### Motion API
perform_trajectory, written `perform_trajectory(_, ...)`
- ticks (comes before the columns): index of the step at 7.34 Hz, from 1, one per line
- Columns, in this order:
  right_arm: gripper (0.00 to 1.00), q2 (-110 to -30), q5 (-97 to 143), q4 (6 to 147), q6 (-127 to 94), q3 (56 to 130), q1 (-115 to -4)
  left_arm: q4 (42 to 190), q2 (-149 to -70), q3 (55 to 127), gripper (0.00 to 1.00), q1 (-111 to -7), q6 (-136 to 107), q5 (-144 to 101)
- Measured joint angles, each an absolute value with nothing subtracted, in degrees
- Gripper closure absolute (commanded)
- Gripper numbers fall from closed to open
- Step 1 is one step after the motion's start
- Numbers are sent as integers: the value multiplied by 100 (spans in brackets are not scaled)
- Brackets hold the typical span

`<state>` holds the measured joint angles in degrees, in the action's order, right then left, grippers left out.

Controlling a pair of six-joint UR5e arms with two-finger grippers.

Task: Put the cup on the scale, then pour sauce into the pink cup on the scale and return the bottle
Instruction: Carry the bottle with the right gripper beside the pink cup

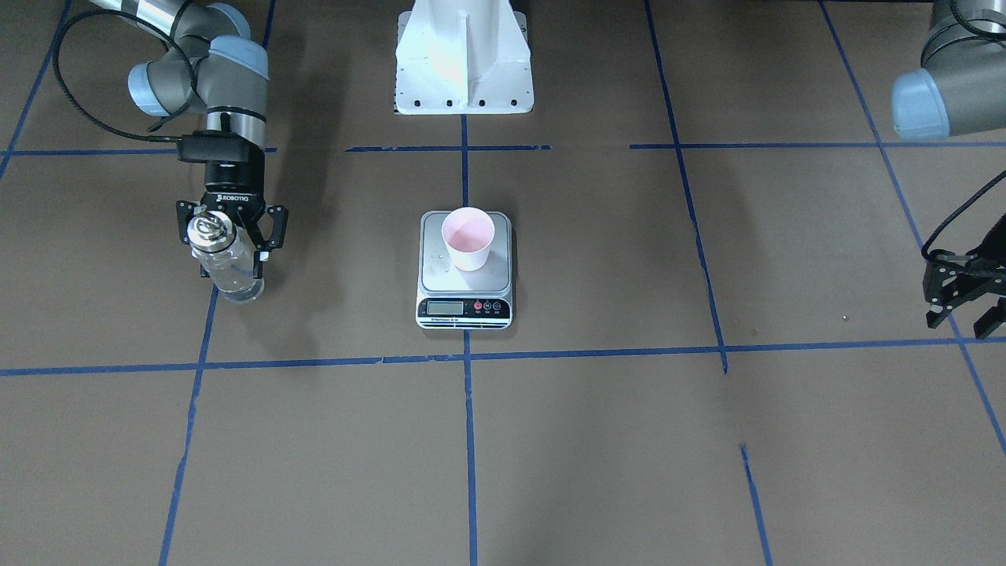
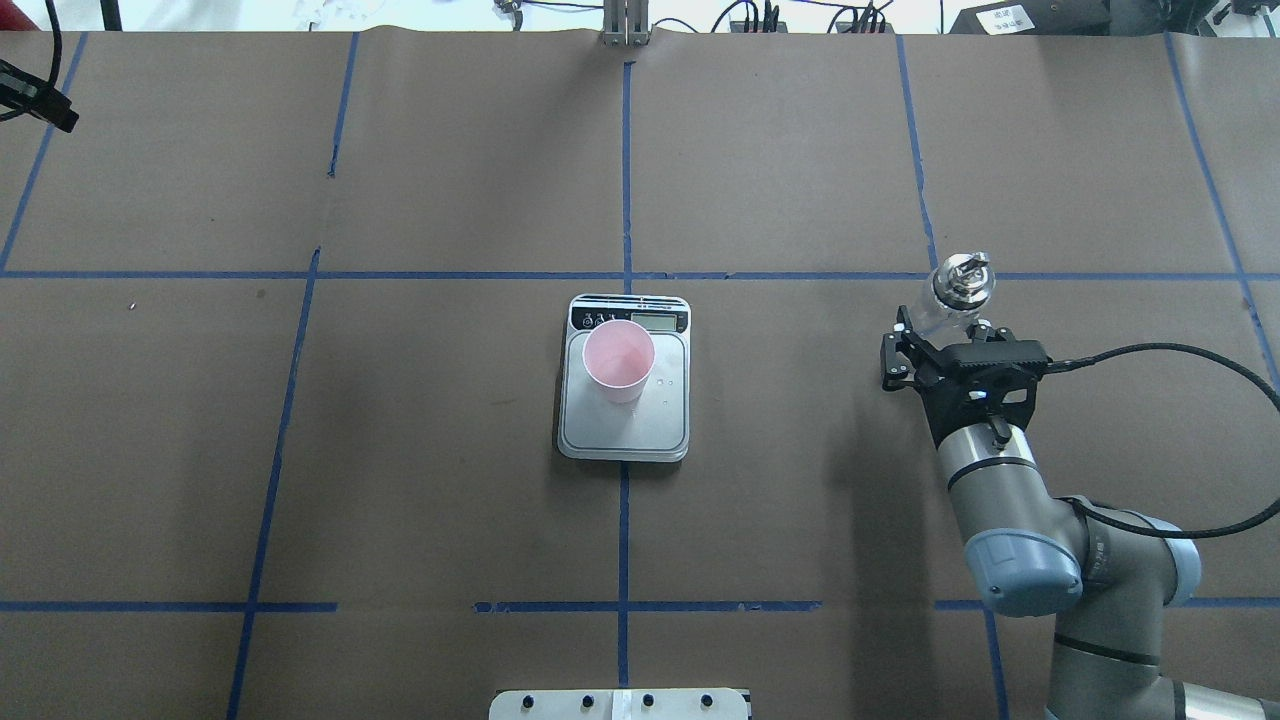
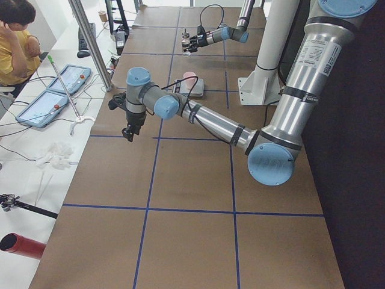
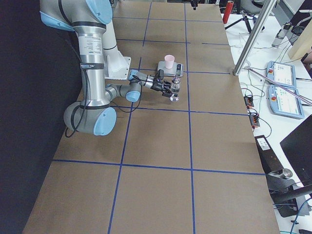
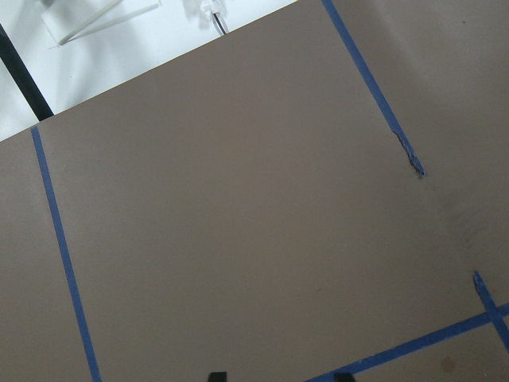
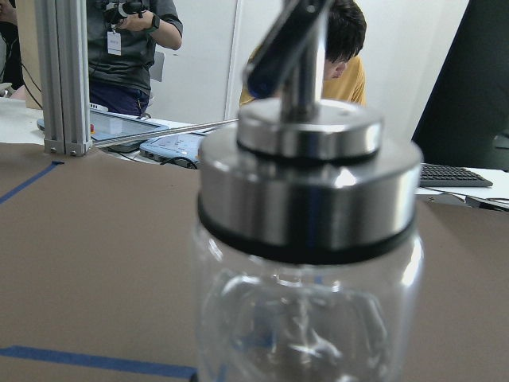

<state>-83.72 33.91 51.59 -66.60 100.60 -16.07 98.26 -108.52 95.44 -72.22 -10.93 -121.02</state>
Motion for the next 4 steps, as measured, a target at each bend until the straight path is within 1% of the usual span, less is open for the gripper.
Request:
perform_trajectory(2, 100, -7735, 3399, 6430, -6582, 10205, -1606, 9821, -10844, 9538, 45, -7223, -1090, -12102)
perform_trajectory(4, 100, -6941, 3613, 8013, -6565, 10265, -1593, 9815, -10843, 9521, 45, -7217, -1046, -12107)
